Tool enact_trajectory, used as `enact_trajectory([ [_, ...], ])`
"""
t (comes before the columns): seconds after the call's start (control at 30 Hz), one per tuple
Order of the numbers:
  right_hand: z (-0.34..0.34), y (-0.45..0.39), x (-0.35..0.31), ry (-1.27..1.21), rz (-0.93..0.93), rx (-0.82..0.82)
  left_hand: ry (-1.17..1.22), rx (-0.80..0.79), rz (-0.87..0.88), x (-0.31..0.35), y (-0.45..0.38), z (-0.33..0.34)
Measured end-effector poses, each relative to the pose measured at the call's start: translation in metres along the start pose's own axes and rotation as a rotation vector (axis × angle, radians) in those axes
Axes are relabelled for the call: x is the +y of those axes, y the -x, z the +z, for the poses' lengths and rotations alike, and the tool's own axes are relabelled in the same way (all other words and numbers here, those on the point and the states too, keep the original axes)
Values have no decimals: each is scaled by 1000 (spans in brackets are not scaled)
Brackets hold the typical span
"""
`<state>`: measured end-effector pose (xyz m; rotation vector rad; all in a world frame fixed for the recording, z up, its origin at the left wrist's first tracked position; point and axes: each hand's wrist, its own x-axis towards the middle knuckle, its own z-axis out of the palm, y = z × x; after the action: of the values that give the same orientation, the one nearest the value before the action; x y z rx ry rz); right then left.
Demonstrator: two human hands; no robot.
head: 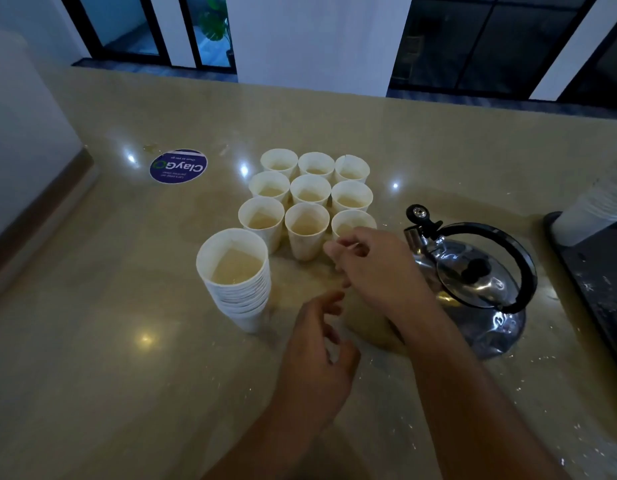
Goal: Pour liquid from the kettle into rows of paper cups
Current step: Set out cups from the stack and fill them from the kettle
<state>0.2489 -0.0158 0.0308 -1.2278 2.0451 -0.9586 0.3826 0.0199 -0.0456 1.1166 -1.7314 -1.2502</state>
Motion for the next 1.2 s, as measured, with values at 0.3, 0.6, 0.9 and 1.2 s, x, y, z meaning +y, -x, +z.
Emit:
enact_trajectory([
  [0.3,26,24,-44,-24,-260,-196,-48,585,457,-8,25,-59],
  [0.6,29,26,-50,211,-324,-159,-179,573,143,-21,-13,-72],
  [0.9,-4,17,-36,344,-258,-245,-317,285,279,-8,-36,-77],
  [1.2,-40,13,-32,-109,-184,-47,-285,302,208,-5,-34,-81],
])
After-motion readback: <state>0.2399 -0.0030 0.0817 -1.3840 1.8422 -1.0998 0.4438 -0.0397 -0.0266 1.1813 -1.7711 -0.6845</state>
